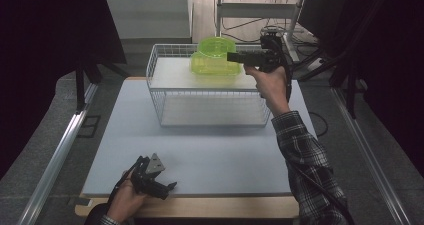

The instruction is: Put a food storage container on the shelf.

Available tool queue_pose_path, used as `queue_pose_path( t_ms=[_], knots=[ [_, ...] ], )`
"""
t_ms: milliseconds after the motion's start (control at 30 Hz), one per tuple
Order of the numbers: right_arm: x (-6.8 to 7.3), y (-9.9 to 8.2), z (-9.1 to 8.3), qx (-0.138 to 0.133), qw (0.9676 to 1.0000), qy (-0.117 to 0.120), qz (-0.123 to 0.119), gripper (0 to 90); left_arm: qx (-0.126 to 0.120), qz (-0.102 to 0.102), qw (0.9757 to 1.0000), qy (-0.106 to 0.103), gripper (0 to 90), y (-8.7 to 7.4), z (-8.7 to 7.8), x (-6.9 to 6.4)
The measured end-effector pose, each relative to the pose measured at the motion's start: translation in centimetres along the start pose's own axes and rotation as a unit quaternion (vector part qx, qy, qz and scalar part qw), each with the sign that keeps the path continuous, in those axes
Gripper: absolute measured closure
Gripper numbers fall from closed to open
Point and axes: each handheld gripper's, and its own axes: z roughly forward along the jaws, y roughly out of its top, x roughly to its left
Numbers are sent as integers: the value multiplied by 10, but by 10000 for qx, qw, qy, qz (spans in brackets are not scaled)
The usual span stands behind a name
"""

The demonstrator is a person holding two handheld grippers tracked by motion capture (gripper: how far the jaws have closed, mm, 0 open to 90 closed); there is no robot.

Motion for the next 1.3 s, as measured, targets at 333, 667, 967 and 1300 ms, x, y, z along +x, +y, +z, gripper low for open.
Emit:
queue_pose_path(
  t_ms=[333,667,967,1300],
  knots=[
    [5,-19,-1,143,9995,170,-241,231,-9,-29,10000,-10,12,0,0,0],
    [9,-40,-2,156,9984,268,-478,184,-39,-42,10000,-22,11,0,-1,1],
    [14,-63,-1,327,9964,259,-738,123,-55,2,10000,9,11,0,-1,0],
    [13,-89,-3,539,9936,250,-961,71,-88,24,9999,48,11,-1,-1,1]
  ],
)
